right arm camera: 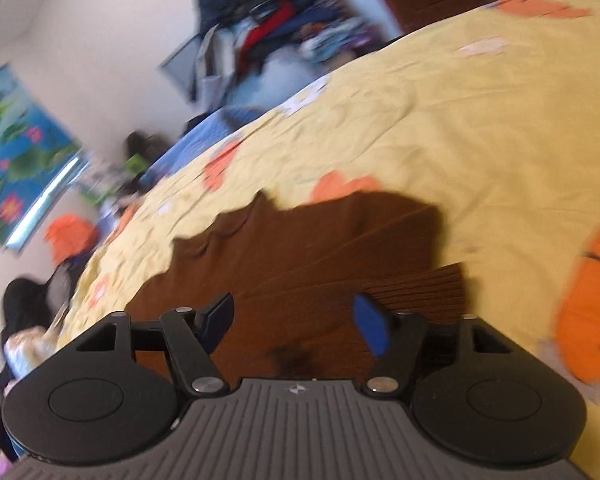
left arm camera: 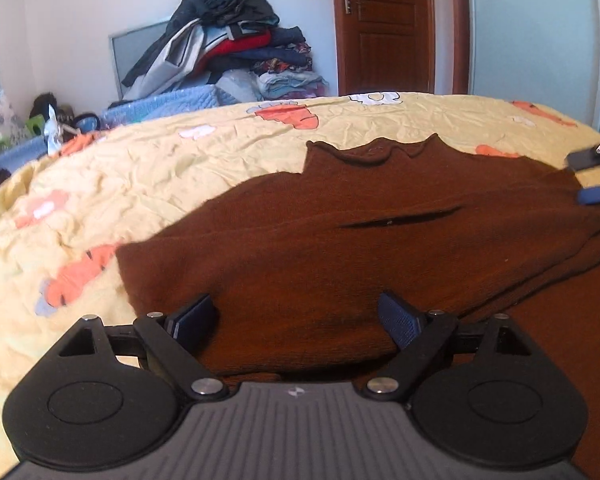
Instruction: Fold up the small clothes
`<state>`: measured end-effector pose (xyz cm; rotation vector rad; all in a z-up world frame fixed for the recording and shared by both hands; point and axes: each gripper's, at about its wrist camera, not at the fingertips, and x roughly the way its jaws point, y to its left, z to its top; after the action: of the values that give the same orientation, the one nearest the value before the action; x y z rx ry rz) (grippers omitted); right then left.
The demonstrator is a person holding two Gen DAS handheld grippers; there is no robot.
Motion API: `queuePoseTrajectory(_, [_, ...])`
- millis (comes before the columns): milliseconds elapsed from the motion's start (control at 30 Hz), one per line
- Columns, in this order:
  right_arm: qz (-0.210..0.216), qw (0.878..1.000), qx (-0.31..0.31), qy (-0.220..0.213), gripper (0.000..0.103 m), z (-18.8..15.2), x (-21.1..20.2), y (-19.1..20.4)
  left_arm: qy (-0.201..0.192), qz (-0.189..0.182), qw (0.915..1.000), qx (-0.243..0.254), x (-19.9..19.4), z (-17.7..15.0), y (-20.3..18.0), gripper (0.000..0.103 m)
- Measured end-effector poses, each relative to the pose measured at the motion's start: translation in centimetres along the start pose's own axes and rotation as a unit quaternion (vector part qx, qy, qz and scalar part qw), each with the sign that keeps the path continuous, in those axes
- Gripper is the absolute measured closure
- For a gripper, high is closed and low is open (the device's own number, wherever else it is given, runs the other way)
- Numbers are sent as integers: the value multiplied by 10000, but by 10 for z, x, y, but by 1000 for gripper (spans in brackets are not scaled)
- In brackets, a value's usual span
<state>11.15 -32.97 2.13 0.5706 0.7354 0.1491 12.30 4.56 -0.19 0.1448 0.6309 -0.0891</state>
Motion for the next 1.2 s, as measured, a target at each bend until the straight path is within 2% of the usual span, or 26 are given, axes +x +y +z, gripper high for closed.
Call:
queuePoseTrajectory(33, [-64, 9999, -143, -57, 16, -2, -8, 7, -1, 87, 10000, -3, 1, -1, 3, 7])
queuePoseTrajectory(67, [-50, 9992, -396, -90, 6, -6, -14, 14, 63, 120, 9998, -157, 4, 0, 10, 4])
queuePoseTrajectory(100, [-56, 9977, -671, -113, 1, -11, -16, 20, 194, 64, 9985, -504, 10, 2, 21, 0])
queuePoseTrajectory(133, [-165, 9958, -892, -73, 1, -14, -13, 23, 279, -3, 9958, -876, 15, 3, 33, 0])
queuePoseTrajectory(167, [-357, 9945, -975, 136, 0, -17, -3, 21, 248, 54, 9946, -1005, 16, 4, 38, 0])
queuePoseTrajectory(200, [-562, 9932, -940, 388, 0, -19, 10, 15, 282, 136, 9951, -942, 18, 5, 36, 0])
queuePoseTrajectory(233, [-544, 9906, -1255, 67, 0, -24, 10, 15, 276, 200, 9959, -839, 17, 5, 32, 0])
queuePoseTrajectory(300, [-774, 9851, -1533, 130, 0, -30, 16, 22, 206, 433, 9967, -655, 11, 4, 25, 0])
queuePoseTrajectory(400, [-998, 9824, -1574, 95, 3, -37, 4, 38, -92, 959, 9946, -392, -18, -3, 11, 0])
queuePoseTrajectory(433, [-931, 9814, -1680, -63, 2, -42, -6, 45, -187, 932, 9946, -412, -29, -6, 8, 0])
queuePoseTrajectory(500, [-677, 9773, -1971, -378, 0, -55, -23, 59, -271, 517, 9970, -509, -45, -15, 3, 0])
queuePoseTrajectory(567, [-515, 9713, -2304, -299, 0, -64, -23, 72, -37, 249, 9990, -380, -42, -23, -7, 0])
queuePoseTrajectory(600, [-549, 9676, -2460, -124, 0, -69, -15, 77, 170, 320, 9991, -227, -35, -27, -13, 0])
queuePoseTrajectory(667, [-722, 9638, -2548, 297, 0, -76, 8, 77, 240, 318, 9983, -436, -32, -23, -6, 0])
queuePoseTrajectory(700, [-803, 9599, -2670, 306, 0, -81, 16, 72, 344, 293, 9974, -563, -27, -22, 1, 0])
queuePoseTrajectory(733, [-829, 9500, -3007, 141, 0, -88, 17, 70, 418, 164, 9961, -761, -25, -22, 10, 0])
queuePoseTrajectory(767, [-828, 9490, -3038, 169, 0, -86, 17, 70, 468, 138, 9949, -877, -25, -22, 17, 0])
queuePoseTrajectory(833, [-875, 9510, -2952, 292, 0, -81, 14, 70, 552, 523, 9939, -796, -32, -21, 20, 0])
queuePoseTrajectory(900, [-1243, 9414, -3114, 355, 1, -87, 6, 78, 575, 606, 9923, -913, -50, -26, 18, 0])
queuePoseTrajectory(967, [-1342, 9462, -2935, 250, 0, -94, -8, 91, 481, 265, 9913, -1200, -68, -32, 14, 0])
queuePoseTrajectory(1033, [-686, 9601, -2701, 220, 0, -108, -27, 98, 580, -71, 9913, -1176, -76, -40, 2, 0])
queuePoseTrajectory(1067, [-446, 9616, -2686, 342, 0, -117, -30, 101, 699, -167, 9923, -1007, -76, -46, -7, 0])
queuePoseTrajectory(1100, [-433, 9589, -2756, 525, 0, -128, -29, 102, 645, -72, 9958, -644, -79, -54, -18, 0])
queuePoseTrajectory(1133, [-609, 9513, -2931, 742, 0, -140, -25, 101, 314, 37, 9991, -296, -86, -64, -25, 0])
queuePoseTrajectory(1167, [-725, 9319, -3520, 491, 0, -158, -31, 99, 245, -27, 9995, -218, -91, -69, -24, 0])
queuePoseTrajectory(1200, [-562, 9284, -3660, 304, 0, -165, -41, 90, 343, -144, 9988, -325, -91, -70, -15, 0])
